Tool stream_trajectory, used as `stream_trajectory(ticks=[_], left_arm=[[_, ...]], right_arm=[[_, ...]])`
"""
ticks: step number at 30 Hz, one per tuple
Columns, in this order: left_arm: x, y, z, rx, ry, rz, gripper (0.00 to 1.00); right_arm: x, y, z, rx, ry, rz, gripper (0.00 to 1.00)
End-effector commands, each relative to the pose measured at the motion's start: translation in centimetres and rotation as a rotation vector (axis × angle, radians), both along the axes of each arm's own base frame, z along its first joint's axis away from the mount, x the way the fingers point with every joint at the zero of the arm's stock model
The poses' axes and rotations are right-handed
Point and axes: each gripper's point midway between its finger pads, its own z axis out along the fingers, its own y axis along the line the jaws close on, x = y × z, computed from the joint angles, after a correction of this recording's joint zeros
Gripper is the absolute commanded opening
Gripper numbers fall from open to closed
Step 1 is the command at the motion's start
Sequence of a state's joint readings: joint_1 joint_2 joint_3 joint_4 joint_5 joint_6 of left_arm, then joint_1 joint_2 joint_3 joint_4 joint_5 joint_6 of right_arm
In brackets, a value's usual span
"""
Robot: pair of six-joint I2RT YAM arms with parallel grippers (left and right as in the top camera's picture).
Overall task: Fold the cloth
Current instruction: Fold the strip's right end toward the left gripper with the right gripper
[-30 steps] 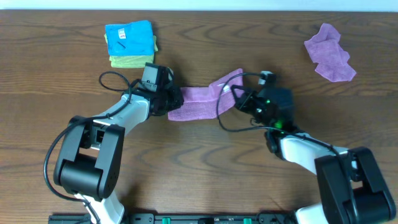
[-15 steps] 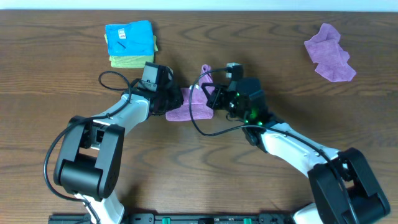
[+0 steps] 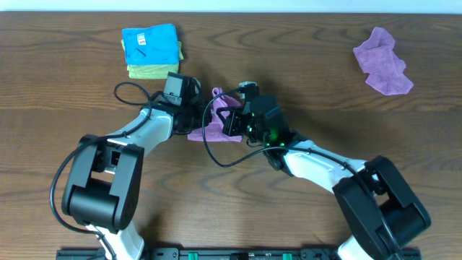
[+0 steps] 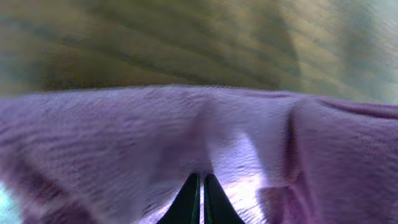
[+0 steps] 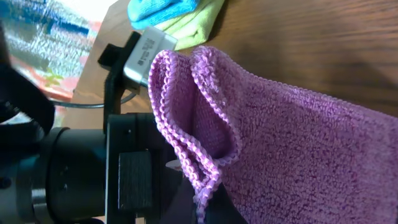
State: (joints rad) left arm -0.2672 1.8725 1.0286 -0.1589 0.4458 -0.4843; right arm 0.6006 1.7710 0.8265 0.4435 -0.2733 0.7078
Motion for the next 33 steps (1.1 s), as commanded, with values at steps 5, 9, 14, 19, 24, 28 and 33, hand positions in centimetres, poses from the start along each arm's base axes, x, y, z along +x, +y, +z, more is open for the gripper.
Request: stream_trajectory(ticks=[5,9,14,19,24,28,33], left_arm=[[1.9,3.0,3.4,0.040,-0.072,-0.008,0.06],[2.5,5.4,5.1,0.099,-0.106,0.021,0.05],[2.1,7.0,5.5,0.150,-0.101,0.035,0.06],[1.2,7.7,4.9,0.194,-0.065,0.030,0.06],[0.8,8.4,4.5,0.230,-0.044,0.038,0.05],[0.8,8.7,4.4,0.249,-0.044,0.046,0.06],[0.8,9.6,4.4,0.272,-0.039,0.066,0.06]], right_arm=[[0.3,0.7,0.7,-0.025,-0.053,0.033,0.01],[0.2,0.7,0.5,-0.035,-0.057,0.040,0.01],[0.0,1.1,0.3,-0.051,-0.072,0.057,0.01],[-0.3,2.0,-0.1,-0.074,-0.091,0.090,0.01],[-0.3,3.6,-0.8,-0.097,-0.106,0.133,0.01],[-0.3,4.8,-1.5,-0.133,-0.108,0.172,0.01],[-0.5,5.4,-2.2,-0.166,-0.108,0.202,0.04]])
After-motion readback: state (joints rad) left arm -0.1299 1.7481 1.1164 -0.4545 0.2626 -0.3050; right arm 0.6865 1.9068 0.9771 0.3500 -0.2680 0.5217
